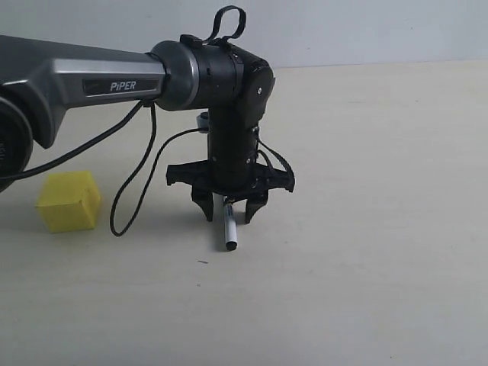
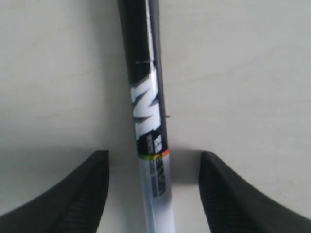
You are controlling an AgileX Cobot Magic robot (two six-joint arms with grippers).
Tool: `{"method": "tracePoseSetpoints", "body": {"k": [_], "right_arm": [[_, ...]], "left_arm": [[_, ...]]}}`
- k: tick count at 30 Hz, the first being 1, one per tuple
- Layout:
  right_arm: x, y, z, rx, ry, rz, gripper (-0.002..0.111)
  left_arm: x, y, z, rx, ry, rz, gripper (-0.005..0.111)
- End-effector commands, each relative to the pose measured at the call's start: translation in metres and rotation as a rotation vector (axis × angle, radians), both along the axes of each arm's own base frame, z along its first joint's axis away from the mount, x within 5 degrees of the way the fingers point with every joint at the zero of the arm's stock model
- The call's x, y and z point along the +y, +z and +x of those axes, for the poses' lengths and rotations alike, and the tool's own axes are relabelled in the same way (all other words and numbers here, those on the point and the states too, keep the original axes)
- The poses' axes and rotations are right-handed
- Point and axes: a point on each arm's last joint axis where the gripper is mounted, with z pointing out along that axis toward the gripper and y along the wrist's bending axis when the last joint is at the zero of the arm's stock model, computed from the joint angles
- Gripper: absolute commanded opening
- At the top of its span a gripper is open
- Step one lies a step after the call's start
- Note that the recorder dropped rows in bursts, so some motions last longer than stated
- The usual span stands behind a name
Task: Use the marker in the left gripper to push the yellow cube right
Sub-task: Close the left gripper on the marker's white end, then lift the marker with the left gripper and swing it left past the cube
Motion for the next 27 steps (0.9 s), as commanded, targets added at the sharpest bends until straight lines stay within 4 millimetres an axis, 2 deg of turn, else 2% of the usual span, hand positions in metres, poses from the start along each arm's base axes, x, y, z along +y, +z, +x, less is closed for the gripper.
{"method": "tracePoseSetpoints", "body": {"k": [1,5,7,12,13,18,20,27], "right_arm": [[0.0,-0.001,0.0,-0.005,-0.003,-0.005,0.0],[0.0,-0.001,0.0,-0.005,-0.003,-0.005,0.0],[0.0,-0.001,0.0,-0.005,-0.003,-0.005,0.0],[0.0,-0.001,0.0,-0.005,-0.003,-0.005,0.0],[0.0,-0.001,0.0,-0.005,-0.003,-0.005,0.0],[0.0,-0.001,0.0,-0.005,-0.003,-0.005,0.0],[0.0,-0.001,0.0,-0.005,-0.003,-0.005,0.0],[0.0,-0.001,0.0,-0.005,-0.003,-0.005,0.0]], "left_arm": [[0.001,-0.02,-0.002,0.06,-0.018,0.017,0.055],[0.0,-0.023,-0.002,0.065,-0.024,0.018,0.051],[0.0,-0.022,-0.002,0.066,-0.023,0.016,0.041],[0.001,-0.015,-0.003,0.069,-0.049,0.015,0.004],[0.001,-0.014,-0.003,0.068,-0.064,0.013,0.0],[0.001,-0.004,-0.002,0.047,-0.112,-0.005,0.0],[-0.001,0.006,0.0,0.023,-0.163,-0.03,0.0],[-0.003,0.068,0.014,-0.124,-0.317,-0.129,0.0]]}}
